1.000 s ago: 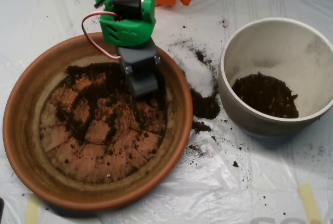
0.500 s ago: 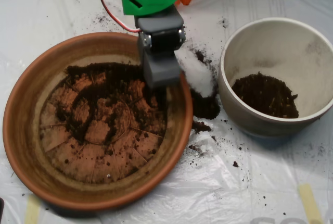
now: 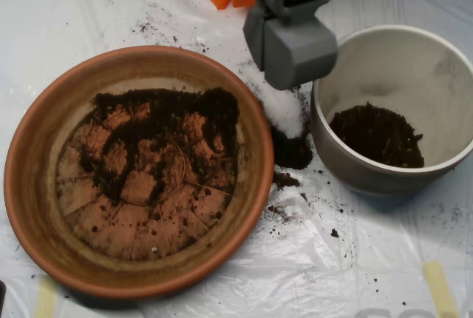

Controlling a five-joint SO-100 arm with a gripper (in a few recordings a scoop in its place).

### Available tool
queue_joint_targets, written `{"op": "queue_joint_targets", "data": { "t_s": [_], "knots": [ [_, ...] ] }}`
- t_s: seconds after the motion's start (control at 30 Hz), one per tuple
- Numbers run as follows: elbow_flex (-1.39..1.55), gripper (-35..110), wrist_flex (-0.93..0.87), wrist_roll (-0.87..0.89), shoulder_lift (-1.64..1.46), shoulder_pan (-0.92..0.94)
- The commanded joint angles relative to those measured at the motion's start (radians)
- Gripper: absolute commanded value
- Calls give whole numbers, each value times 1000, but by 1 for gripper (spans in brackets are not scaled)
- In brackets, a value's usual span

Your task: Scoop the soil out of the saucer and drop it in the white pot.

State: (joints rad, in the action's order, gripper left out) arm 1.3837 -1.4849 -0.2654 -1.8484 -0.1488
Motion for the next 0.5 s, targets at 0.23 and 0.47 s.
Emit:
{"op": "queue_joint_targets", "data": {
  "t_s": [0.23,0.47],
  "knots": [
    [-126,23,5,-25,61,-281],
    [-61,41,26,-2,58,-275]
  ]
}}
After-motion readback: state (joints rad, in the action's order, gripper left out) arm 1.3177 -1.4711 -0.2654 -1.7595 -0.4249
